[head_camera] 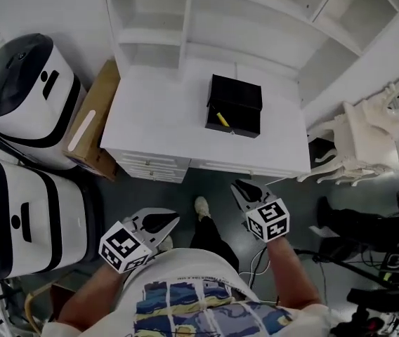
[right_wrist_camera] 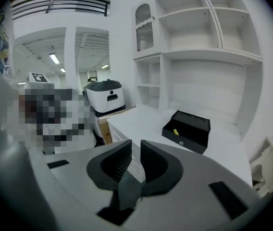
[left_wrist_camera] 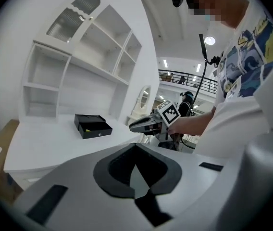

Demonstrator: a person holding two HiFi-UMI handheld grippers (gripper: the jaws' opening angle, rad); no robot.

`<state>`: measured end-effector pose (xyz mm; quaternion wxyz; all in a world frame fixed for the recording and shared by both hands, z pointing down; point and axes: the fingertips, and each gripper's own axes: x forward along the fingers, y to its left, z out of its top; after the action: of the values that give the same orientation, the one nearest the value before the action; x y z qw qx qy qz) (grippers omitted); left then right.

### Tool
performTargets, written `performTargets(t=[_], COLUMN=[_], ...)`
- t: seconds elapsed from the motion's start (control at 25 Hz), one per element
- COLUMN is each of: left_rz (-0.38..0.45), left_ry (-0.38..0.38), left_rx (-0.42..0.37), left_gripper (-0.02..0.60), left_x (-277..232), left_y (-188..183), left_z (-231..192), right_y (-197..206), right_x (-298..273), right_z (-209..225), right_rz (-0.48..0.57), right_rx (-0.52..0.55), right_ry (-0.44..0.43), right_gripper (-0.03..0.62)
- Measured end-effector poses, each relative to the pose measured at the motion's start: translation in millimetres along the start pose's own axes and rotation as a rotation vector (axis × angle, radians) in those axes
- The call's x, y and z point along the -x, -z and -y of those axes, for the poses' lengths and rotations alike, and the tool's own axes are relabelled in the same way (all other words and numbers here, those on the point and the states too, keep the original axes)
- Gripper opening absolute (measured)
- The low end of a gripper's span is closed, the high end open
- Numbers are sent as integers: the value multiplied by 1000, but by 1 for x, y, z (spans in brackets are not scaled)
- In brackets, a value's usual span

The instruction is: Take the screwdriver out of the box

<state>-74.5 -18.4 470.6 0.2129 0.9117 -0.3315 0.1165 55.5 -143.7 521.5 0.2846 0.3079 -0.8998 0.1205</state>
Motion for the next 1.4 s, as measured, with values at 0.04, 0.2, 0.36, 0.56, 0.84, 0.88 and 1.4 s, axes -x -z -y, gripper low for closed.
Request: performTargets(t=[0.04, 0.2, 0.36, 0.56, 0.84, 0.88, 1.4], left_rz=[5, 30, 30, 30, 12, 9, -3], left_ry=[-27, -143, -231, -317, -454, -466, -572], left_rx=[8, 58, 80, 105, 162, 167, 195], left_gripper=[12, 12, 12, 14, 13, 14, 14], left_x=[-3, -17, -40, -66, -68, -67, -59], left_y=[-4, -31, -59, -82, -86, -86, -83], left_z=[-10, -52, -80, -102, -117, -118, -122], right_y=[-4, -27, -44, -40, -6, -3, 20], right_x=[-13, -69, -125, -191, -268, -275, -308], right_z=[17, 87, 143, 188, 206, 208, 207], right_rz=[-13, -72, -143, -253, -437, -459, -606], right_rx=[7, 38, 75, 114, 144, 150, 233], right_ry=[-3, -32, -84, -145, -223, -221, -243], right_gripper=[75, 75, 101, 133, 166, 170, 161])
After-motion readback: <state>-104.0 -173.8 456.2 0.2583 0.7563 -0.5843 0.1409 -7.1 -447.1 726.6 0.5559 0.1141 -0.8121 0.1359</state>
